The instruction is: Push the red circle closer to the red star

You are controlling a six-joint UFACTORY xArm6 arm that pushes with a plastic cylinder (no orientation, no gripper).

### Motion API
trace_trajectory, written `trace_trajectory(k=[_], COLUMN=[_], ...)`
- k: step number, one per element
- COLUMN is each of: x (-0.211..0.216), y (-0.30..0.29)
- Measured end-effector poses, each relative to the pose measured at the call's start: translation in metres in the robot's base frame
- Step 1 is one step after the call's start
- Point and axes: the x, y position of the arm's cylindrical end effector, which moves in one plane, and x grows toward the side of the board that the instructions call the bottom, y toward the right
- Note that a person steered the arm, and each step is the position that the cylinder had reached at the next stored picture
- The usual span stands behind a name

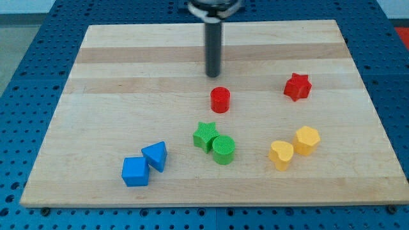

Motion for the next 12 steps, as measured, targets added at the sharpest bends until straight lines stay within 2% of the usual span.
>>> trace_trajectory(k=[1,2,3,4,7,9,11,12], x=[0.031,0.037,0.056,0.066,0.069,0.095,0.085,0.098], y=[-0.034,-0.034,-0.014,0.031,0.067,0.066,0.042,0.046])
